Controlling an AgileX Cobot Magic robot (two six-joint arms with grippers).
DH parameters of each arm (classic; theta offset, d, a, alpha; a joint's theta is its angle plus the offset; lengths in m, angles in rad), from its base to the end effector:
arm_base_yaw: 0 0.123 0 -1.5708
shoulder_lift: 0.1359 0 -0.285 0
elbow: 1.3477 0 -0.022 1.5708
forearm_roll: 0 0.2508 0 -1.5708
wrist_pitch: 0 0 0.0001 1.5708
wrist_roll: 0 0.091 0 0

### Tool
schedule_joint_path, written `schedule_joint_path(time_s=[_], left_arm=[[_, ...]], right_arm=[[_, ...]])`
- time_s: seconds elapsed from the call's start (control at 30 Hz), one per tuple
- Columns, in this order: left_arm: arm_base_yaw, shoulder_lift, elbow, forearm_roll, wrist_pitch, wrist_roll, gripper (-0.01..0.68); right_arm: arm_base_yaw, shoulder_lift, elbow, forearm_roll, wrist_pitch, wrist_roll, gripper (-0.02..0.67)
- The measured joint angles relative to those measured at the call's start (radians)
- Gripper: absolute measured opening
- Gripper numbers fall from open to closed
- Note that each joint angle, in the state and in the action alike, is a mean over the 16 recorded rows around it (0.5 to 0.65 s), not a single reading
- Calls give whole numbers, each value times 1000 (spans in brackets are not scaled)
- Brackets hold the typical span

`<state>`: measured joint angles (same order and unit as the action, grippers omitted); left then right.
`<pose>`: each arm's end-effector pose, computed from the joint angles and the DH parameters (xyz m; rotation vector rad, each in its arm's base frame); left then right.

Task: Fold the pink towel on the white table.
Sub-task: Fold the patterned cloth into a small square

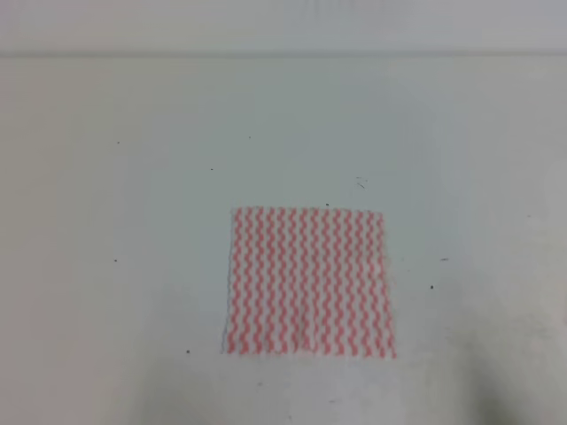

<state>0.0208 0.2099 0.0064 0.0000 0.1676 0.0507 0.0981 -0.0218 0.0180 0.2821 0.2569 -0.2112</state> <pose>0.0704 0.0015 0.1824 0.0279 1.8676 0.0494 0.0534 0.0117 0.1859 -0.0835 1.7279 0.1793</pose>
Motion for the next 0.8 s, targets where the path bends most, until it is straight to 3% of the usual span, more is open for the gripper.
schedule_joint_path(time_s=[0.8], left_arm=[[-3,0,3,0,-6,0,1]], right_arm=[[-1,10,-8,-1,6,0,-19]])
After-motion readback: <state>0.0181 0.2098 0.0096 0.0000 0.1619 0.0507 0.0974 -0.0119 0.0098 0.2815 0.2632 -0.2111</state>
